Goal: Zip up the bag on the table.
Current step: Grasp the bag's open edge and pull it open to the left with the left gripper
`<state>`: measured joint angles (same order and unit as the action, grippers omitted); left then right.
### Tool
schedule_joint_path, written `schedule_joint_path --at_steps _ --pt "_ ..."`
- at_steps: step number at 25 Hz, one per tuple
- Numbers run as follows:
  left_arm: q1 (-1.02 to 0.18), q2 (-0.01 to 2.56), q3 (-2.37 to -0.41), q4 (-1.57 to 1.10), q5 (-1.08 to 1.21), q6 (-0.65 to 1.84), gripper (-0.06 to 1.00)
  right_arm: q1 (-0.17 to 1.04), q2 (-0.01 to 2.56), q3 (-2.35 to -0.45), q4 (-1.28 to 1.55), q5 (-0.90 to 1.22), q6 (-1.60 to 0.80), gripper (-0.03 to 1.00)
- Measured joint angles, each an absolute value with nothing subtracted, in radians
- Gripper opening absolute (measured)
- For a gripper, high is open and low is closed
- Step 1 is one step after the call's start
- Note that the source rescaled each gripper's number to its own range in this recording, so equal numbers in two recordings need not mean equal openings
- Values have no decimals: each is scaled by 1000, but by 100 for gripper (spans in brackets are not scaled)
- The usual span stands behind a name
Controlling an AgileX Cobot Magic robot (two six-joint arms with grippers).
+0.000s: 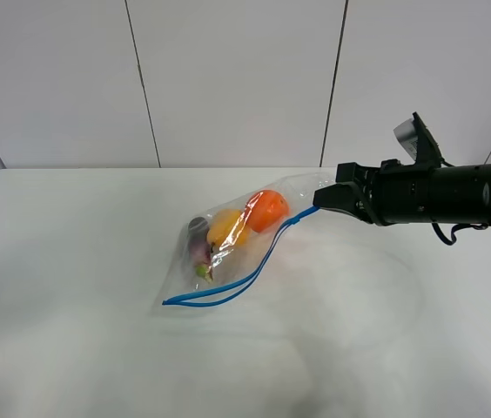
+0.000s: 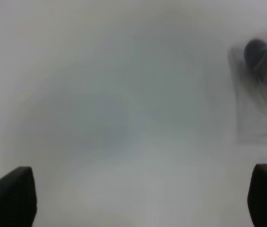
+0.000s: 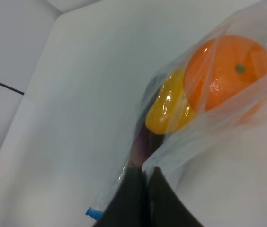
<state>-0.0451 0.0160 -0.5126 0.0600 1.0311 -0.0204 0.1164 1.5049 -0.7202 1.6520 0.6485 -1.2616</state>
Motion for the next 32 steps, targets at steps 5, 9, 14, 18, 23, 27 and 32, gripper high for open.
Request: schedule_joint_path --at_steps 5,9,14,18,23,27,32 --pt "-45 139 -573 60 941 -20 100 116 1505 -720 1654 648 -1262 0" --pt "-45 274 -657 60 865 -20 100 116 1505 -720 1655 649 -1262 0" --pt "-45 465 -783 60 770 -13 100 116 1505 -720 1655 649 -1262 0" --pt "-45 620 -864 60 703 0 100 116 1505 -720 1655 649 -1262 0" --pt "-45 796 -907 60 644 7 100 116 1505 -720 1655 648 -1262 0" --pt "-45 917 -907 60 597 10 100 116 1505 -720 1652 636 -1262 0" --pt "-46 1029 -907 60 546 13 100 116 1505 -720 1646 631 -1262 0"
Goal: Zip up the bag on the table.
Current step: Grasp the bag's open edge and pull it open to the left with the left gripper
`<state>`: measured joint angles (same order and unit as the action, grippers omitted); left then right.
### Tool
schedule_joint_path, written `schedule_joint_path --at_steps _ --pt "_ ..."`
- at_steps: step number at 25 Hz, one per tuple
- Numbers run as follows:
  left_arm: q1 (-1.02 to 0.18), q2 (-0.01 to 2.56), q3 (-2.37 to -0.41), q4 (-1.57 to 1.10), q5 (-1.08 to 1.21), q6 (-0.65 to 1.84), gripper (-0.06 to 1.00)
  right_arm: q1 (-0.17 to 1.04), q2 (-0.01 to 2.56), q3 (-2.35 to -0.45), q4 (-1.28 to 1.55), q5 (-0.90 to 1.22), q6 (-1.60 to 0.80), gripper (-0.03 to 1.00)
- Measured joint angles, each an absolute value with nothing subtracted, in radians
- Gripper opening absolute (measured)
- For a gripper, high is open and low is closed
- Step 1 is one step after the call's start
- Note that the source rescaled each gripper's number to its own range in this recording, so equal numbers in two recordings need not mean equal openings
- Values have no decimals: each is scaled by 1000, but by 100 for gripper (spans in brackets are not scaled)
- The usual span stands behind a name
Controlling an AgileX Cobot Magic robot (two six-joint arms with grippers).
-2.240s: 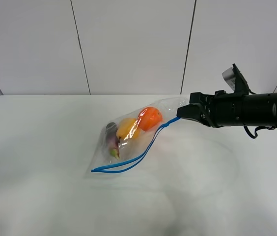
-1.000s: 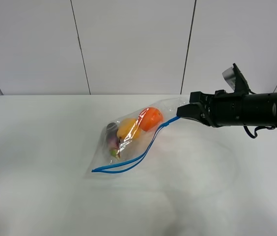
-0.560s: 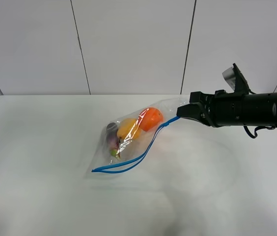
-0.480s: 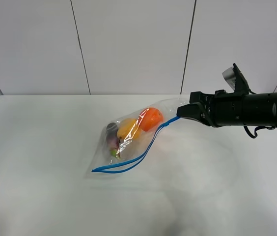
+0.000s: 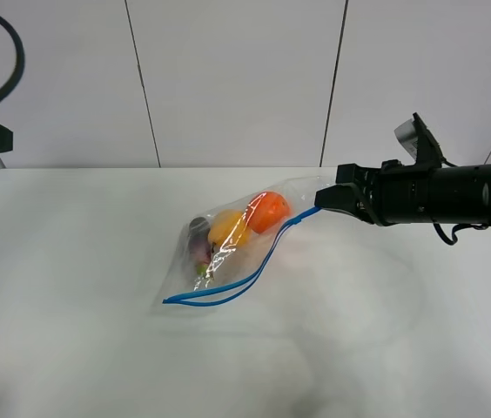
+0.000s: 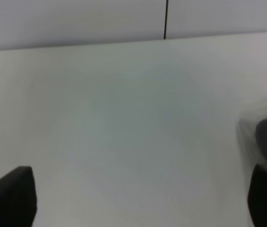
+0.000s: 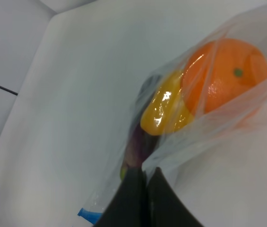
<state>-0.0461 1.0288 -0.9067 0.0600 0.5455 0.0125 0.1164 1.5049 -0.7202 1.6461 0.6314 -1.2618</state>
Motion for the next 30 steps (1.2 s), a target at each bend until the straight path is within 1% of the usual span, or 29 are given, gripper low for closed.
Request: schedule_joint_path --at_steps 5,11,21,24,30 --pt "-88 1094 -907 60 517 13 100 116 1505 -720 1641 626 -1262 0" --pt "-181 1109 -907 60 514 13 100 116 1505 -720 1640 616 -1263 0" --pt "-451 1109 -907 60 486 27 100 116 1505 -720 1640 611 -1263 0" --pt "-516 1109 -907 60 484 39 100 116 1505 -720 1639 611 -1263 0" --pt "-607 1109 -907 60 482 45 100 116 1505 -720 1639 611 -1262 0"
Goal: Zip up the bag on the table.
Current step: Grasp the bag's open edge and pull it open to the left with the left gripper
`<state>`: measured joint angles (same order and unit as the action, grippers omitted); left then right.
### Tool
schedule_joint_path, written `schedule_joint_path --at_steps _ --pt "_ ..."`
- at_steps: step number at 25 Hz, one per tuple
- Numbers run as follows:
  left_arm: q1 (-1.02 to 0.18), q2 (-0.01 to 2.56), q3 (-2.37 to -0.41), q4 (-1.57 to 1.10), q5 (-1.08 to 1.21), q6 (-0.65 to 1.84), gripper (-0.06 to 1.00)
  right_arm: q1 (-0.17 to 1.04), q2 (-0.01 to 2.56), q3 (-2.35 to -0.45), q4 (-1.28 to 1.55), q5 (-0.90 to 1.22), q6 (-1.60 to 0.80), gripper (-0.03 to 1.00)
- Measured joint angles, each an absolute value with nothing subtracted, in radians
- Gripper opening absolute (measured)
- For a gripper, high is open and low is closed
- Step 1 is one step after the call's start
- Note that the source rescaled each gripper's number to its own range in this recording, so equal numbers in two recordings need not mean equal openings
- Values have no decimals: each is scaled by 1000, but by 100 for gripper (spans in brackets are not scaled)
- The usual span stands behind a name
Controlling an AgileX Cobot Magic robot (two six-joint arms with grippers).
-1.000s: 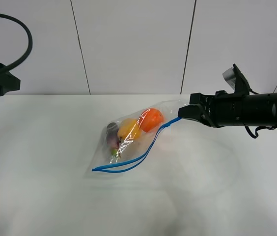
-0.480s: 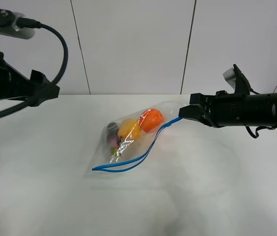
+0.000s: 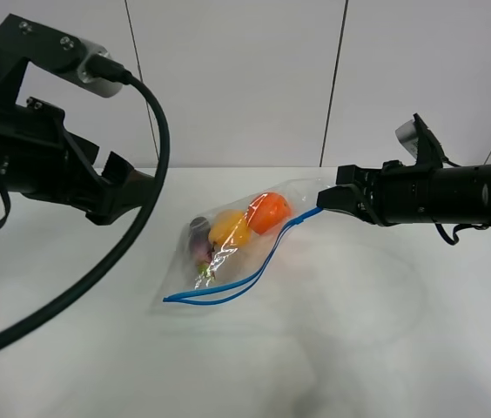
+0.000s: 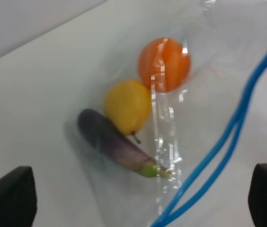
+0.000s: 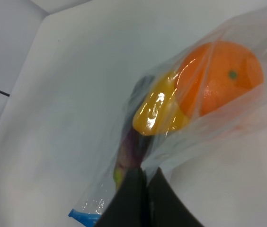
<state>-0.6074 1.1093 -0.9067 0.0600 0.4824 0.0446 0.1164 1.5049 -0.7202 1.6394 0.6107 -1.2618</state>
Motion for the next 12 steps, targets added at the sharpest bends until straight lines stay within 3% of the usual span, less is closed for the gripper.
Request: schedule_joint_path --at_steps 12 --pt "-650 1262 -907 -18 401 102 100 116 1505 -720 1639 610 -1258 0"
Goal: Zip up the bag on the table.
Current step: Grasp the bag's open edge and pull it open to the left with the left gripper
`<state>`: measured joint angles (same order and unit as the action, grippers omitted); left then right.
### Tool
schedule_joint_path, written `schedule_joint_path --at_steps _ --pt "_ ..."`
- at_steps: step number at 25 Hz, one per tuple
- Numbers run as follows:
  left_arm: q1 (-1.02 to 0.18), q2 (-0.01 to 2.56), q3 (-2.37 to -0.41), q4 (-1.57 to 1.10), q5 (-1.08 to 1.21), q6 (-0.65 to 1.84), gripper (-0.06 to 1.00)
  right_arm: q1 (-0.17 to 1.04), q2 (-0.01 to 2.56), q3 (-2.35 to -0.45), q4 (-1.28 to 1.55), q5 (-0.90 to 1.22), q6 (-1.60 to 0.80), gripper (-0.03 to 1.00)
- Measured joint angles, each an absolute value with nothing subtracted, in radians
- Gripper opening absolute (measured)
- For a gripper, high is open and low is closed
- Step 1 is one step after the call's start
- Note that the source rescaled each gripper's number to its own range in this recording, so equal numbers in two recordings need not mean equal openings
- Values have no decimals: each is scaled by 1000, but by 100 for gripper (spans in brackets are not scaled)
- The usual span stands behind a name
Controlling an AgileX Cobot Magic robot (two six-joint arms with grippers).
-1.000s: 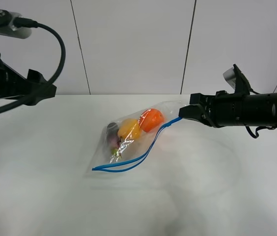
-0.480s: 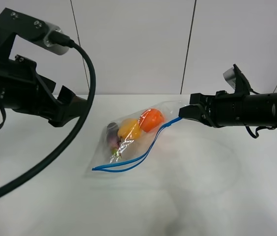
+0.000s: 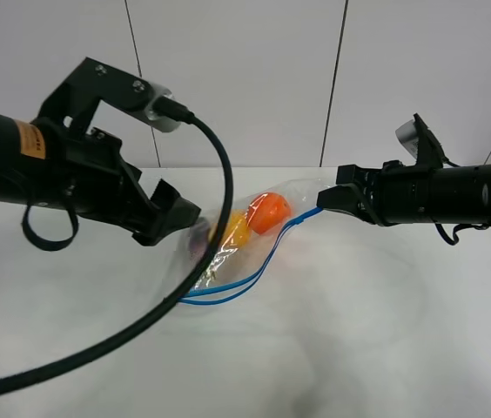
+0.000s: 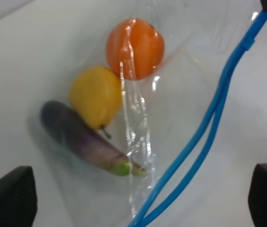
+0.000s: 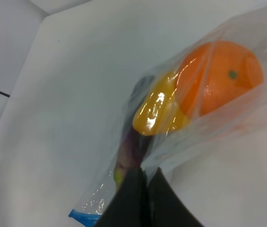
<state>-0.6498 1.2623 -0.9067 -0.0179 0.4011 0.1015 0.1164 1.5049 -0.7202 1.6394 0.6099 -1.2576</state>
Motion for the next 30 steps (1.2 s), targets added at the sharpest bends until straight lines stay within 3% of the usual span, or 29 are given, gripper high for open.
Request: schedule_joint_path --at_steps 8,30 --pt "-766 1429 -907 -48 276 156 100 116 1505 -720 1628 610 -1253 0" --pt "-834 1698 -1121 -67 177 116 100 116 1505 -720 1583 634 -1250 0"
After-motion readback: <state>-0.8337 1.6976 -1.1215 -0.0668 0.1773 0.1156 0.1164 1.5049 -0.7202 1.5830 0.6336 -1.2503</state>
